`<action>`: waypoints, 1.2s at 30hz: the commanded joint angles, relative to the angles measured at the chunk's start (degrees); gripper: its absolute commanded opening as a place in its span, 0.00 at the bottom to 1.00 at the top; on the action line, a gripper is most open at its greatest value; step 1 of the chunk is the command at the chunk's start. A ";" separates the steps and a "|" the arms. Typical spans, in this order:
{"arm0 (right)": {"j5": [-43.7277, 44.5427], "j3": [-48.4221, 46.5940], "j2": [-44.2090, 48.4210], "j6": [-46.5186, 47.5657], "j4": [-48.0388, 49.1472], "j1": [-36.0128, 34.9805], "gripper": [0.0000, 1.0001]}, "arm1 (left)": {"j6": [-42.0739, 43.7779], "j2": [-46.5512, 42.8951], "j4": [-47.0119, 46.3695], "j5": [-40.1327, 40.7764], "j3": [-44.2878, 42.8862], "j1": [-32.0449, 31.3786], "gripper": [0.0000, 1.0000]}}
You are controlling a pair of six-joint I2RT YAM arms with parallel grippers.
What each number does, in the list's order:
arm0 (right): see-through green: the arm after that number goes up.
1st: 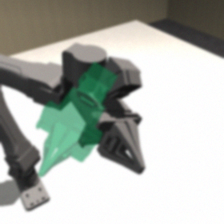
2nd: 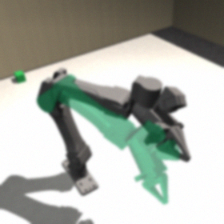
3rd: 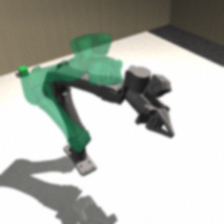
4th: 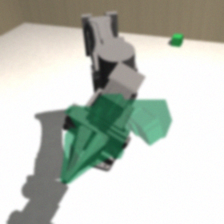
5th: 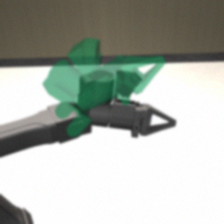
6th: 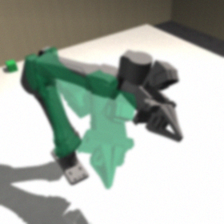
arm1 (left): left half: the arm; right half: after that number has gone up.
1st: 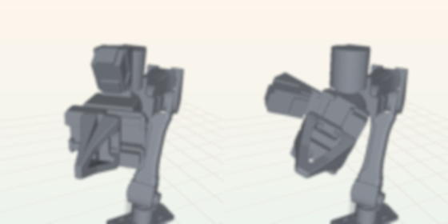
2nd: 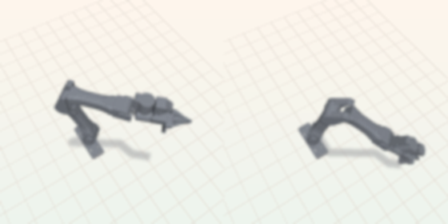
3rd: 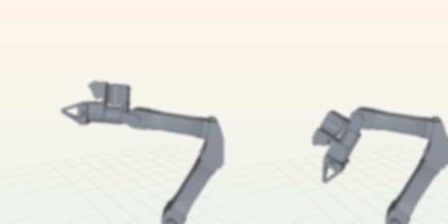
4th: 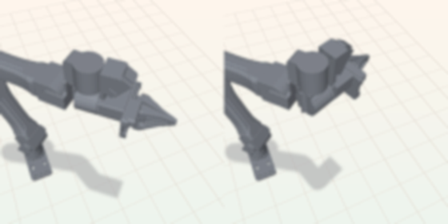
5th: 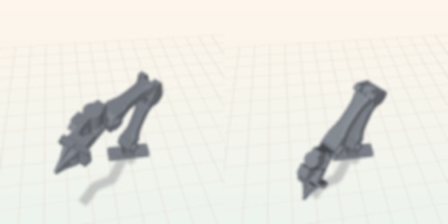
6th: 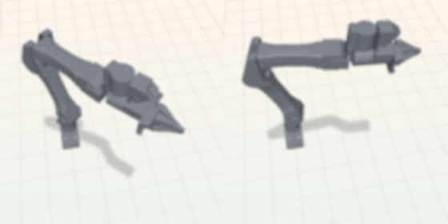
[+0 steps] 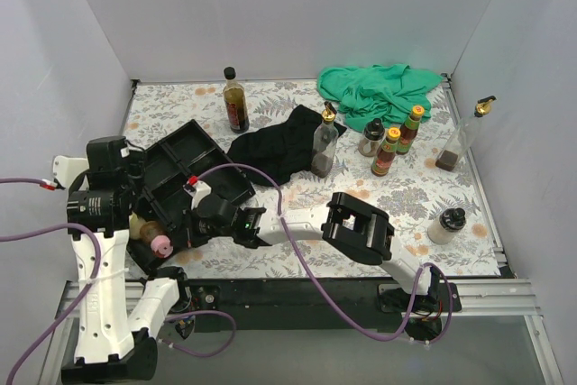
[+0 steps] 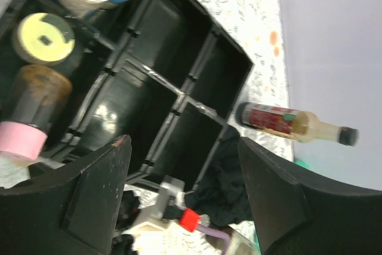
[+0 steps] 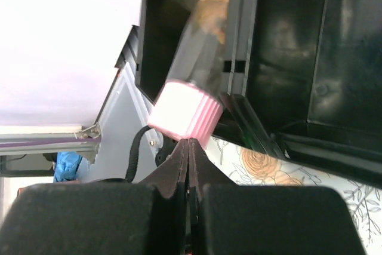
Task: Organize the condiment bottles
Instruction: Adjust the bottle in the storage box.
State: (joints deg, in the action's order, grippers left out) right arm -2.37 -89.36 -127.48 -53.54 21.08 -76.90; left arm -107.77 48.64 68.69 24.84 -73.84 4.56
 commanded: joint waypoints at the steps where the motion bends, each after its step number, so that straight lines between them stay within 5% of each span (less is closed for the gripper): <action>1: -1.05 -3.88 -0.75 3.87 2.04 -0.18 0.01 | 0.80 -0.04 7.16 4.60 1.06 0.19 0.72; 6: -4.48 -7.31 -2.51 6.68 1.51 -0.18 0.01 | -1.40 -0.30 10.94 7.24 0.98 0.19 0.72; 12: -4.48 5.14 10.74 15.56 1.16 3.25 0.10 | 2.21 8.04 11.03 4.88 -2.80 0.28 0.70; 19: 2.00 24.57 30.17 21.28 -1.39 5.45 0.28 | -2.98 3.92 11.03 3.64 6.60 0.19 0.68; 27: 10.89 37.05 45.01 23.22 -8.94 7.29 0.32 | -8.25 2.07 11.03 -2.43 16.62 0.19 0.67; 36: 19.59 39.53 57.77 27.07 -20.99 7.91 0.36 | -11.06 3.30 11.12 -4.36 24.09 0.54 0.84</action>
State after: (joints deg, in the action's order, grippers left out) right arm 11.29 -49.04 -75.37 -29.87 4.62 -69.25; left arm -113.91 51.33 76.75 21.47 -52.01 4.69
